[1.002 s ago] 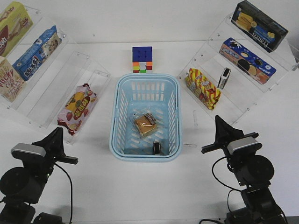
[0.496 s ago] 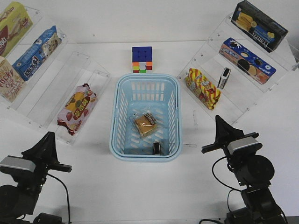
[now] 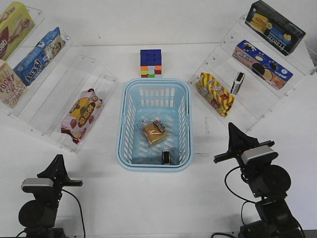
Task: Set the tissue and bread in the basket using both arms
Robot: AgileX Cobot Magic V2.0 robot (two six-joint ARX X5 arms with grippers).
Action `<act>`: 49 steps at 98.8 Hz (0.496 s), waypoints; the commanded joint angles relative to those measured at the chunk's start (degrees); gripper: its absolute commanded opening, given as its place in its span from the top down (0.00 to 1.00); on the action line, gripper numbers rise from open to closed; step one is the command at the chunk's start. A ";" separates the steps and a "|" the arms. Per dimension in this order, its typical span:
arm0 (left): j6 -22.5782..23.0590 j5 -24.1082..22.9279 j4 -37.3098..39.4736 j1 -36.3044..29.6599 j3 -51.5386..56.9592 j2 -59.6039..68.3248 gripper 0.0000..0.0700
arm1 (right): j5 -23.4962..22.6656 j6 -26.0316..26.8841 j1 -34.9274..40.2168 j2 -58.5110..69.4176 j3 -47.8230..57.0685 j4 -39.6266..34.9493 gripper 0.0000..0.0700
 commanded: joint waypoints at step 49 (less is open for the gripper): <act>-2.45 0.07 -0.20 0.63 -4.17 -0.22 1.00 | 0.00 0.52 0.22 0.11 0.35 1.40 1.00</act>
